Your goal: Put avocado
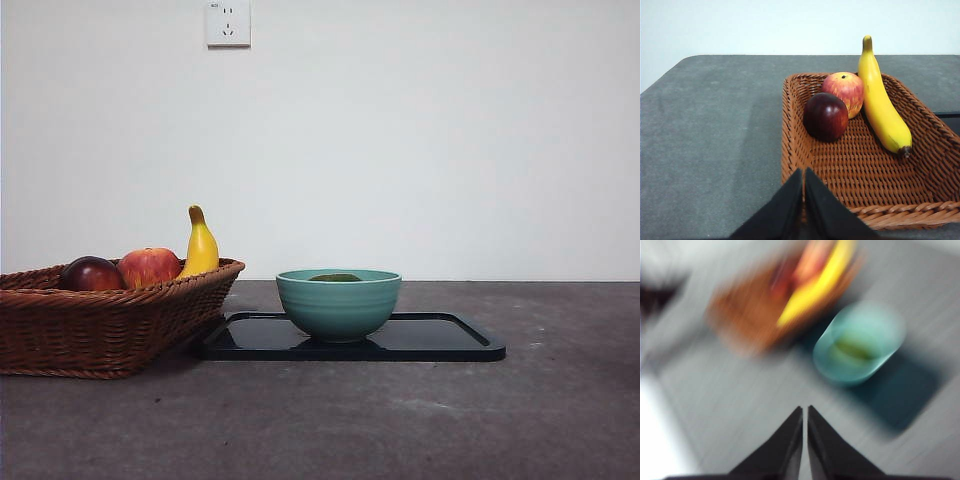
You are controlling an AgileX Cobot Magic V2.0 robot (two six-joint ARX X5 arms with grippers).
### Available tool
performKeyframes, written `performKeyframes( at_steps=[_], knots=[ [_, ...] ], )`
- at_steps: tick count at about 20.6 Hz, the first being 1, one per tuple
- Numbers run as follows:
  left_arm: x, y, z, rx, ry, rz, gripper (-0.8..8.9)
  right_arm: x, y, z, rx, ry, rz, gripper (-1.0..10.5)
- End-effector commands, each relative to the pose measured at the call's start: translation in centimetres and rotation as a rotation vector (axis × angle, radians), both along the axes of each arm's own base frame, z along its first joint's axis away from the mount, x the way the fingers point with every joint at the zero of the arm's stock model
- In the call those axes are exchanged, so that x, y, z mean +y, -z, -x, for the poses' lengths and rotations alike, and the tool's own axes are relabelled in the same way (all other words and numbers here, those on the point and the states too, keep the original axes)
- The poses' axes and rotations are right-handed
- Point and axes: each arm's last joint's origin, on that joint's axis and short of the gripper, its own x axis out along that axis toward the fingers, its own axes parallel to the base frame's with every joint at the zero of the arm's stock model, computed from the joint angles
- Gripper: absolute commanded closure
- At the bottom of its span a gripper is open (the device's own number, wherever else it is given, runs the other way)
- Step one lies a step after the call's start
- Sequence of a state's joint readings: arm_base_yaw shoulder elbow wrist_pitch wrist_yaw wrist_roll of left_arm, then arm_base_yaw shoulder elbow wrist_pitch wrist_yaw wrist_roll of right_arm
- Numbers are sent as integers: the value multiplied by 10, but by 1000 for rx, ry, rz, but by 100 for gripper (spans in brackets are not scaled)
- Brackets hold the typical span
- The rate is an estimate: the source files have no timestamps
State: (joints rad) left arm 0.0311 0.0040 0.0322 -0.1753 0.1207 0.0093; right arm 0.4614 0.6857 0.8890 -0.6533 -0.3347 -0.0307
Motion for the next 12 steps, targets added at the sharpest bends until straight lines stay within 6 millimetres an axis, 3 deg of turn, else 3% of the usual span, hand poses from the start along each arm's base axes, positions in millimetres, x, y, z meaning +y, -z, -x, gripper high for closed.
performKeyframes(
  at_steps=[1, 6, 12],
  knots=[
    [0, 8, -1, 26, -5, 3, 806, -24, 2, 9, -164, 197, -33, 940],
    [0, 8, -1, 26, -5, 3, 806, -55, 52, 23, -396, 575, -73, 940],
    [0, 8, -1, 26, -5, 3, 806, -62, 108, 18, -456, 669, -140, 940]
  ],
)
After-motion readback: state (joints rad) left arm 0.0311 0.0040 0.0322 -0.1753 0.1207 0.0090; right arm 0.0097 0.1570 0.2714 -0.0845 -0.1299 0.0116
